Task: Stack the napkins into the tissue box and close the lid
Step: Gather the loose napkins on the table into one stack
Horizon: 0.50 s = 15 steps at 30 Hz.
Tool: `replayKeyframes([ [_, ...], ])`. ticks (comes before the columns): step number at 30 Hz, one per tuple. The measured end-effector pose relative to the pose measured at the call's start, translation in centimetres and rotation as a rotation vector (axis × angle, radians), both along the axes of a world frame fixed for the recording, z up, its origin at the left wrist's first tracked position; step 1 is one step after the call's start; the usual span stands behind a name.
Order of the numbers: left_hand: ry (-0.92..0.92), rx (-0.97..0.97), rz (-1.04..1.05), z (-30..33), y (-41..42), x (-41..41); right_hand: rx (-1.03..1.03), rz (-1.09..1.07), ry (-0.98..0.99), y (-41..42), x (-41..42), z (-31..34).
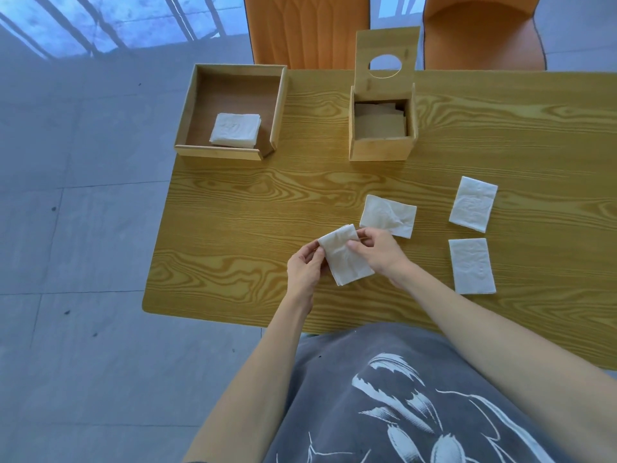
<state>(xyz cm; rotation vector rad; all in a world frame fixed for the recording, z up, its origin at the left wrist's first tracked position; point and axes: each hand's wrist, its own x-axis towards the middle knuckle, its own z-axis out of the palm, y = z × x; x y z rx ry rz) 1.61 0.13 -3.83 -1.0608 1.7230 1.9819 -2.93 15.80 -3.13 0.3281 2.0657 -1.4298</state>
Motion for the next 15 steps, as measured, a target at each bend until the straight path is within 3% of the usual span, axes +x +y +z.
replayKeyframes([
  [3, -0.024, 0.008, 0.029, 0.1, 0.0, -0.2, 0.070, 0.033, 0.040, -0.6, -0.2, -0.1],
  [10, -0.006, -0.044, 0.066, -0.4, 0.6, -0.1, 0.446, 0.177, 0.228, -1.2, -0.6, 0.2],
  [15, -0.022, -0.089, 0.082, -0.7, 0.9, -0.7, 0.584, 0.084, 0.413, 0.5, -2.1, 1.3],
])
